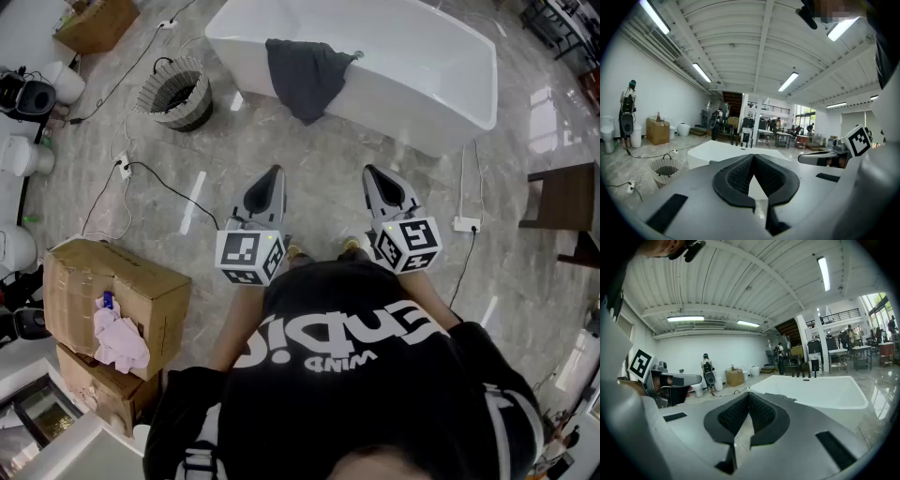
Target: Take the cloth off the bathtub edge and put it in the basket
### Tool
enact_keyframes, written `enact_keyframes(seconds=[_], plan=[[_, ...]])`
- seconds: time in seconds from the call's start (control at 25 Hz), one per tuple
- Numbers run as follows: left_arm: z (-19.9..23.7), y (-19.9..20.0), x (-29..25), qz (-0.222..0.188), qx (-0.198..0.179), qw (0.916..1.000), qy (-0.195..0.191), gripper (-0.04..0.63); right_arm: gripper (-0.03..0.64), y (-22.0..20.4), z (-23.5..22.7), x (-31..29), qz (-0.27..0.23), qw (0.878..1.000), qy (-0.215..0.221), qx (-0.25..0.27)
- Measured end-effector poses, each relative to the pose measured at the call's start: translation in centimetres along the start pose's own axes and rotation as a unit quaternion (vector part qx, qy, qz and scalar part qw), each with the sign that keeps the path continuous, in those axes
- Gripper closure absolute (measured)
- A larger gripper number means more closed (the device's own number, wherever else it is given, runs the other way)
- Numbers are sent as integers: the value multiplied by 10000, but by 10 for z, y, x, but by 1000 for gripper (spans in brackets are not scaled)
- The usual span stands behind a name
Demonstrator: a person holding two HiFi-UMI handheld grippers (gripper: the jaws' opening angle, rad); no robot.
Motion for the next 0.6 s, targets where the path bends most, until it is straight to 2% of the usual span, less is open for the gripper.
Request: enact_keyframes(seconds=[0.36, 0.6], plan=[[20, 8, 2, 56, 34, 9999, -108, 581, 603, 6, 16, -17, -82, 9998, -35, -197], [45, 5, 7, 138, -42, 9992, -369, 582, 603, -1, 38, -30, -65, 9993, -261, -244]])
Point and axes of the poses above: the fingertips, and each gripper's own axes: x backward along the fingers, z to its left, y out of its top, the point moved 4 cm from there along x, backward along the fingers, and after that the axes turned 14 degrees about x, right-handed, at the moved point
